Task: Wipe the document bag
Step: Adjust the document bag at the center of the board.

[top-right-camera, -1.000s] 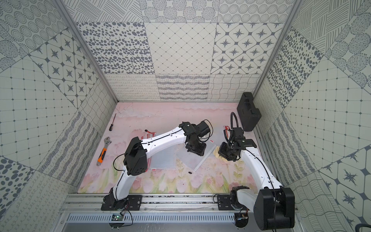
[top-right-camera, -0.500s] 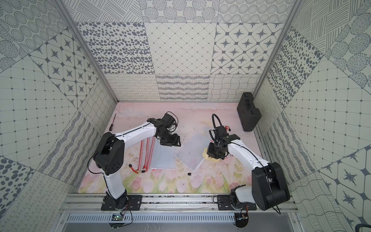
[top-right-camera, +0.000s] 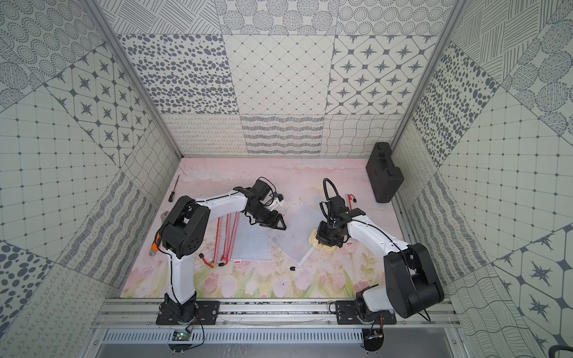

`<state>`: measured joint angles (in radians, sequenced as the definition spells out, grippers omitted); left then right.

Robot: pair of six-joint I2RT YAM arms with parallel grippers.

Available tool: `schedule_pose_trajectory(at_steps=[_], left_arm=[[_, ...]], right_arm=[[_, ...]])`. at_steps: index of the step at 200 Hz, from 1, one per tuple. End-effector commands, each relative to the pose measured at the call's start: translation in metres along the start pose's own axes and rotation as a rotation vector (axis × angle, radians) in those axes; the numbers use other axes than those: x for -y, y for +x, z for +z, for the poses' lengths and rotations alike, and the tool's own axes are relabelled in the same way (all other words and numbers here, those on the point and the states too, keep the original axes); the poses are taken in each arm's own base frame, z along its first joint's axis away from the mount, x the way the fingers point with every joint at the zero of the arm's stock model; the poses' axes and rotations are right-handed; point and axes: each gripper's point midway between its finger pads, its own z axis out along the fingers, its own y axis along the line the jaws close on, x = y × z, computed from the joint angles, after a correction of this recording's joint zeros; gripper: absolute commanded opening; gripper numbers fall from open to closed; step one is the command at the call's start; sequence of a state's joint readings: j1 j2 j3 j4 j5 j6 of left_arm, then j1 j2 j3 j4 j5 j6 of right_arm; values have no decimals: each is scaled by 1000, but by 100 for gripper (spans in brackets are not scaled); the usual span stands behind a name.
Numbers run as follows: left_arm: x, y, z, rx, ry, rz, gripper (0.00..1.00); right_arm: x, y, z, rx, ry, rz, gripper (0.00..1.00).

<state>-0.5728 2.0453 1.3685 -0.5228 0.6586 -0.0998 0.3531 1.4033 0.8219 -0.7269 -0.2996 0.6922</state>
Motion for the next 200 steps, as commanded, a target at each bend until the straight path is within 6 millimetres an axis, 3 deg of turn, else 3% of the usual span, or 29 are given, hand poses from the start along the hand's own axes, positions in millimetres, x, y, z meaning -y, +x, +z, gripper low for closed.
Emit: schedule_pose_trajectory(at_steps=[1,64,137,170,200], left_arm=[[10,4,9,-17,113,90,62],[18,28,10,-57,186,73,56],[57,56,10,-108,287,80,52],[62,65,10,-86,296,58,51],[42,82,4,-65,144,-17,51]], right_arm=[[1,-1,6,2,2,1,0],[2,-1,14,-14,6,-3,0],[4,6,34,-49,22,-9,0],[5,7,36,-55,29,-14,0],[7,8,36,-53,38,-21,0]])
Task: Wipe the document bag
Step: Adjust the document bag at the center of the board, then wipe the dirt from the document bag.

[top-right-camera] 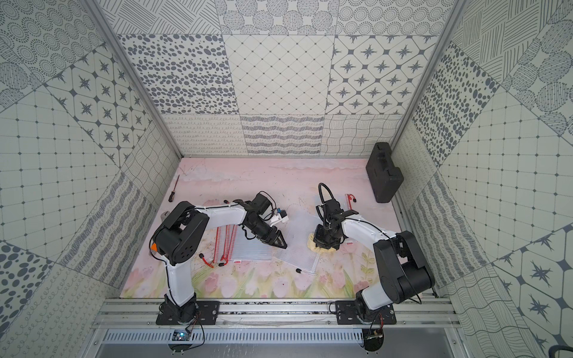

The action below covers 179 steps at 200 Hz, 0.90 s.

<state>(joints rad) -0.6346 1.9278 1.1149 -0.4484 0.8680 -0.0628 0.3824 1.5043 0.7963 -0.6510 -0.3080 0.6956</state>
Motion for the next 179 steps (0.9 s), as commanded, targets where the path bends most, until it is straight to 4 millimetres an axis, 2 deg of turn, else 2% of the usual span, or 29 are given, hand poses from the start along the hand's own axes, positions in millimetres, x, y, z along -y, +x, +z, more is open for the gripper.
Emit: schedule_pose_trajectory(at_steps=[1,15,28,57,115,145,179], left_arm=[[-2,11,-7,47,-76,-54,51],[-7,18,-11,54,-117,-82,51],[-19,22,-18,75,-216,-116,51],[-25,19,-23,111,-263,-123,53],[-41,20,-3,68,-239,-160,53],[-34,19,7,49,-195,-143,52],[-36,36,29,-33,-230,-140,51]], right_arm=[[3,2,7,0,15,-12,0],[4,2,8,-5,17,-13,0],[3,2,9,-9,17,-17,0],[1,2,11,-14,19,-27,0],[2,5,12,-21,29,-38,0],[3,5,13,-24,32,-42,0],[2,5,12,-20,31,-45,0]])
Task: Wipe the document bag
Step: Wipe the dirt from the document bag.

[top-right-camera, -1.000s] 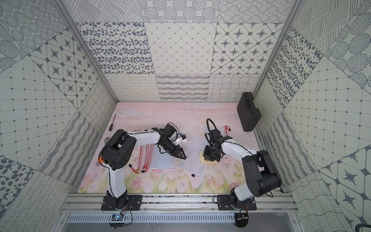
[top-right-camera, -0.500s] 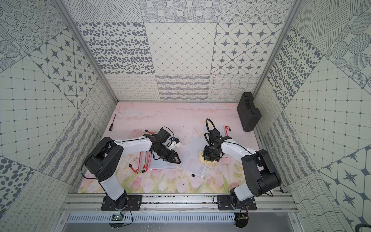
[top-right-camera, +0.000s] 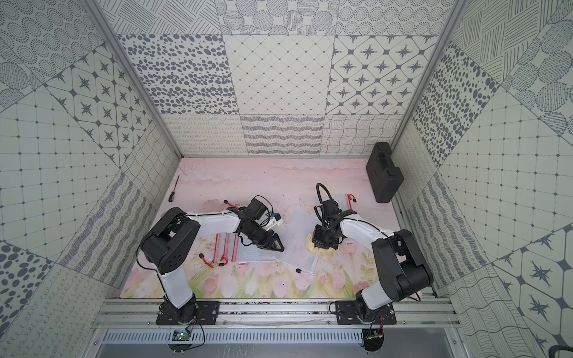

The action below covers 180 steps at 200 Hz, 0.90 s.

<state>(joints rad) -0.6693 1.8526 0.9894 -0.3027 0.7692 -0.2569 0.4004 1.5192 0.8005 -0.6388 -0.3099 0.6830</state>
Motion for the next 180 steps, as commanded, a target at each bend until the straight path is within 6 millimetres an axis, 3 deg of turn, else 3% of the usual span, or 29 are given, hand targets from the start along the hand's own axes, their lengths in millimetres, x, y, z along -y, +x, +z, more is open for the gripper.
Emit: schedule_pose_trajectory(at_steps=[1,33,110,145,180], left_arm=[[-29,24,24,-83,-154,-31,51],[-32,33,32,-94,-156,-55,46],[-27,15,-12,29,-282,-27,34],[-27,11,-18,50,-287,-34,14],[-23,10,-16,49,-258,-33,2]], right_arm=[[6,3,8,-14,32,-16,0],[7,4,8,-17,37,-19,0],[8,6,13,-29,48,-25,0],[9,9,16,-38,59,-31,0],[9,9,18,-45,68,-35,0]])
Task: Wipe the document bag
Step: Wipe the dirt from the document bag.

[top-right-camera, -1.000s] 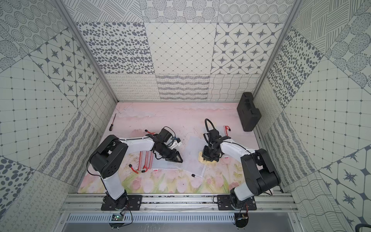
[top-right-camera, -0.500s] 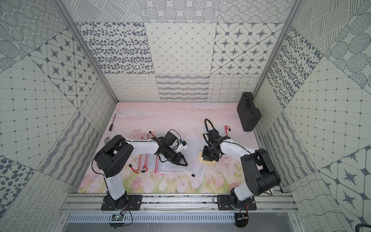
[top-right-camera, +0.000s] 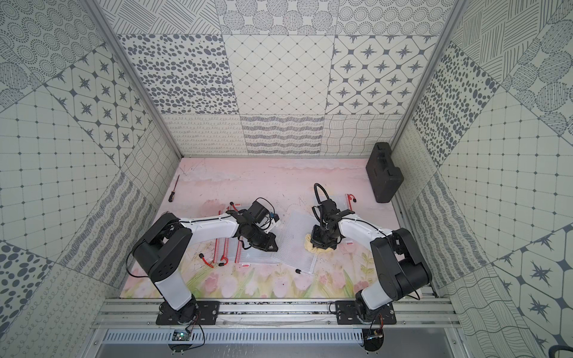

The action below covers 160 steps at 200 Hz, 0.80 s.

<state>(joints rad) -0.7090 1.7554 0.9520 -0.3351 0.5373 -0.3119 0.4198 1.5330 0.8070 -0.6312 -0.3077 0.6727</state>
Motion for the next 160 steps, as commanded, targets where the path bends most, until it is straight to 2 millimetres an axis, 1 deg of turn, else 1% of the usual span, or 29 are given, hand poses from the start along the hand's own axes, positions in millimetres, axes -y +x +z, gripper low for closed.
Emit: schedule_pose_trajectory(at_steps=[1,4,28,37,52,61,69,77,91,113,128,142,160], left_arm=[[-9,5,-3,-13,-48,-21,1],[-9,5,-3,-12,-47,-22,0],[-10,8,-2,-13,-44,-42,0],[-10,10,-1,-8,-40,-50,0],[-10,12,0,11,-32,-83,0],[-11,12,1,28,-28,-106,0],[-12,13,3,45,-32,-129,0],[-12,13,4,63,-27,-145,0],[-13,14,7,83,-37,-166,0],[-18,16,13,101,-63,-203,0],[-16,17,17,115,-52,-210,0],[-21,20,19,121,-82,-220,0],[-27,26,22,135,-98,-240,0]], right_arm=[[13,8,15,-42,64,-7,0],[12,8,15,-42,64,-7,0],[8,7,12,-36,65,-22,0],[5,4,7,-26,74,-37,0],[-4,-3,-8,15,126,-84,0],[-12,-5,-16,36,148,-116,0],[-26,-7,-20,49,141,-146,0],[-40,-4,-21,52,125,-174,0],[-63,6,-13,31,94,-217,0],[-89,20,8,-11,73,-258,0],[-100,26,24,-40,62,-266,0],[-107,28,38,-67,51,-267,0],[-112,24,50,-79,51,-265,0]])
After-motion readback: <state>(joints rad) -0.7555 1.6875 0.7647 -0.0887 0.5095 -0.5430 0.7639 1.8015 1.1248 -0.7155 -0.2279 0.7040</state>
